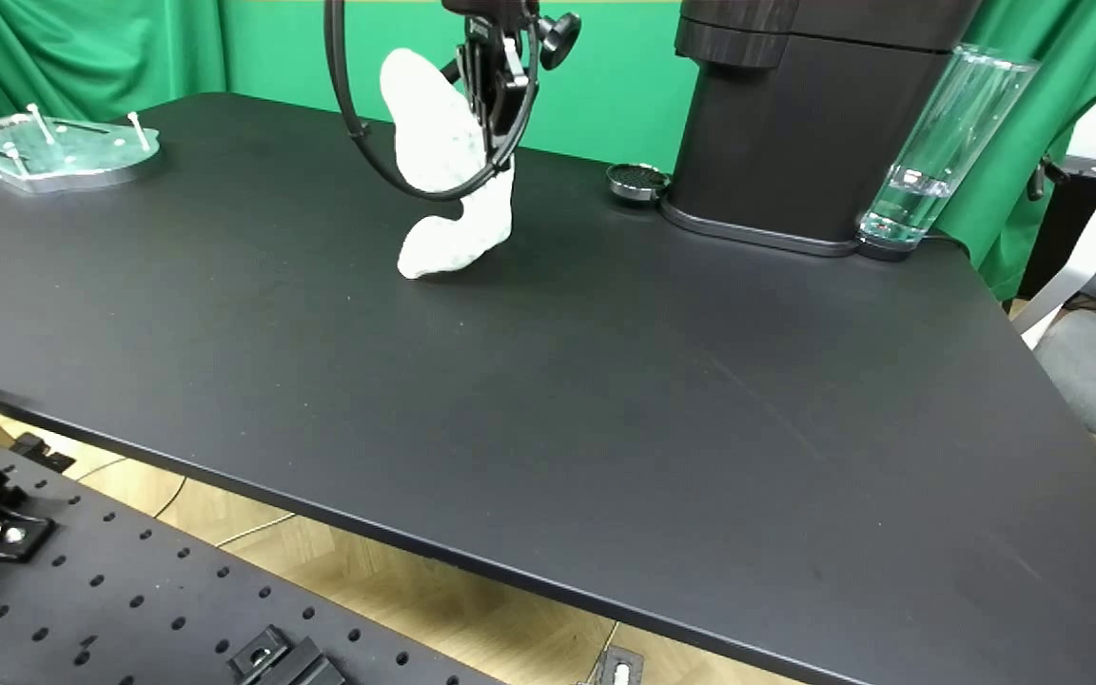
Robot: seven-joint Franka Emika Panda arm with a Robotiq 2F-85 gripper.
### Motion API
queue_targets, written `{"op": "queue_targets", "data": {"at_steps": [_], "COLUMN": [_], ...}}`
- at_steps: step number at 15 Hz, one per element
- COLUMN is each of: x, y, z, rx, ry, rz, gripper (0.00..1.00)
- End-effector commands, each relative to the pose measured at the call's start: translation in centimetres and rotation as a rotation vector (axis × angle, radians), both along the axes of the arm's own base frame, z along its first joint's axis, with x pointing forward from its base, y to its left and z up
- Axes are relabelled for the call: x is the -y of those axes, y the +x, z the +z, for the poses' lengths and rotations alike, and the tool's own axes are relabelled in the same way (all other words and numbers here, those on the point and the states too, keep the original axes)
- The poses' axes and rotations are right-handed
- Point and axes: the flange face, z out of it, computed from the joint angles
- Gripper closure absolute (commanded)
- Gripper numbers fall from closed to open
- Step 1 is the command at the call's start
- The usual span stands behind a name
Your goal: Put the cloth on the table
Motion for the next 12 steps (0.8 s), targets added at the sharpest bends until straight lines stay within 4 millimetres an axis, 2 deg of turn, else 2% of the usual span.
{"op": "queue_targets", "data": {"at_steps": [1, 4, 8, 9, 10, 12], "x": [1.5, 2.3, 2.2, 2.0, 1.7, 0.9], "y": [-0.9, -1.0, -0.5, -0.5, -0.5, -0.5], "z": [1.7, 2.6, 2.9, 2.9, 2.9, 2.9], "rx": [0.058, 0.090, 0.073, 0.063, 0.054, 0.035], "ry": [0.005, 0.010, 0.021, 0.029, 0.032, 0.041], "rz": [-0.116, -0.159, -0.150, -0.145, -0.133, -0.117], "gripper": [0.99, 0.99, 0.99, 0.73, 0.71, 0.59]}}
